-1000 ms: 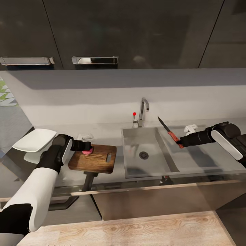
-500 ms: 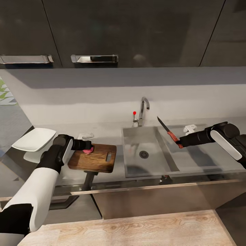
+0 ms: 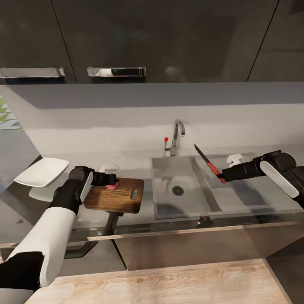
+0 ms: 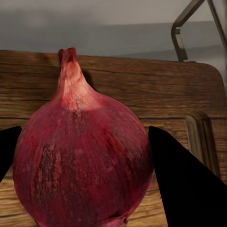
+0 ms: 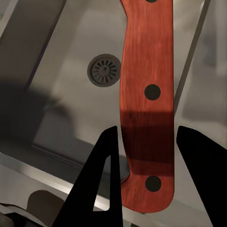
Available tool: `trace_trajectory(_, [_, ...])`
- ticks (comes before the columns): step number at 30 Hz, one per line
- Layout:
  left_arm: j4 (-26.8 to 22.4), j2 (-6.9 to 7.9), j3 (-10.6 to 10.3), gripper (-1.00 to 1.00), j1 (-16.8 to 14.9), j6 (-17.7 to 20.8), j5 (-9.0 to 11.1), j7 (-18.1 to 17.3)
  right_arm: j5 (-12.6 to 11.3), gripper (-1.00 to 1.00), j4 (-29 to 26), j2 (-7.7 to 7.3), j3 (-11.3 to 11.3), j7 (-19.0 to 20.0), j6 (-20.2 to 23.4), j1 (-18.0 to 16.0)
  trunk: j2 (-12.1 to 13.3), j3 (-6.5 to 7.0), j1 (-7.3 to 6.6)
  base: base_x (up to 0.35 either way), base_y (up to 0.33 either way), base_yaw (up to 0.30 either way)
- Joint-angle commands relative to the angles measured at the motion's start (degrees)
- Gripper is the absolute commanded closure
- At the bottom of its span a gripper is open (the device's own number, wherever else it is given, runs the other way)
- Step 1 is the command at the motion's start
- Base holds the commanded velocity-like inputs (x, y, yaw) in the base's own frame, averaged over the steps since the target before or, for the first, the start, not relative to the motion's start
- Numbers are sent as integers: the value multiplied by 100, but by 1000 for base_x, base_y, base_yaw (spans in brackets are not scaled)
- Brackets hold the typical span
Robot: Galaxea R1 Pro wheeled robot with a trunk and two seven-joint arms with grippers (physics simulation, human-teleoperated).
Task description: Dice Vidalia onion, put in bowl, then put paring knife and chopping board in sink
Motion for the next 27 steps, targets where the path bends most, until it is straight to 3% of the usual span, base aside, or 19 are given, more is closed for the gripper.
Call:
trace_trajectory(1, [-4, -7, 11, 100, -5, 23, -39, -44, 53, 100, -1, -3, 11, 63, 4, -11, -12, -12, 4, 0, 0, 0])
trace_trajectory(27, [6, -24, 6, 100, -1, 30, -39, -41, 53, 100, -1, -5, 13, 63, 4, -11, -12, -122, 4, 0, 0, 0])
